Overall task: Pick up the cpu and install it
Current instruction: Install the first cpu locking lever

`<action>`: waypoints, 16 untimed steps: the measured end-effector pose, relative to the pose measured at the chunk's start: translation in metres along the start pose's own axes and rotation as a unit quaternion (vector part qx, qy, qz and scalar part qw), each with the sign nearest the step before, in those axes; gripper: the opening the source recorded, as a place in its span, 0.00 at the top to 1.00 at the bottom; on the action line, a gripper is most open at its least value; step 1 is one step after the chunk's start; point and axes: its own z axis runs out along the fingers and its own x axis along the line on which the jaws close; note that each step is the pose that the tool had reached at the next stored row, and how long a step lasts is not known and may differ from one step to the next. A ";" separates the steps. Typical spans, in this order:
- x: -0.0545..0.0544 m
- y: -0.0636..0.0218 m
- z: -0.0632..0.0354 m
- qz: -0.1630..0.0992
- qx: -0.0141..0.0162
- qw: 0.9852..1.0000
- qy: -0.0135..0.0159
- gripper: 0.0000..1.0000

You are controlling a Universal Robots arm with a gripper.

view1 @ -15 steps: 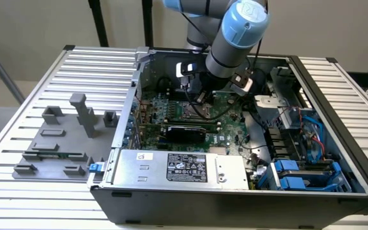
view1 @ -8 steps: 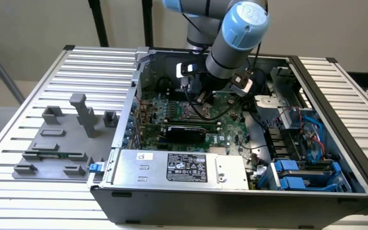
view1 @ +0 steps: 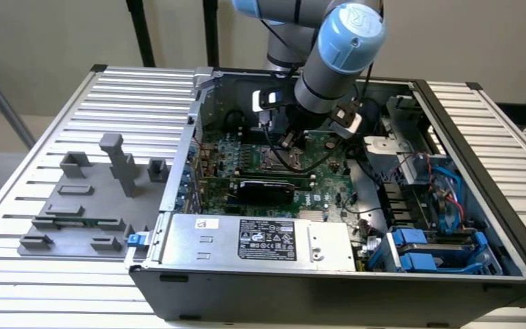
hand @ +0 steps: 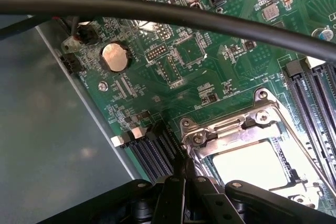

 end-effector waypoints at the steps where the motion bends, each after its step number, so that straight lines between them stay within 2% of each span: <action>1: 0.000 0.0001 -0.0005 0.000 0.000 1.000 0.000 0.89; 16: -0.002 0.0001 -0.0037 0.000 0.000 1.000 0.000 0.89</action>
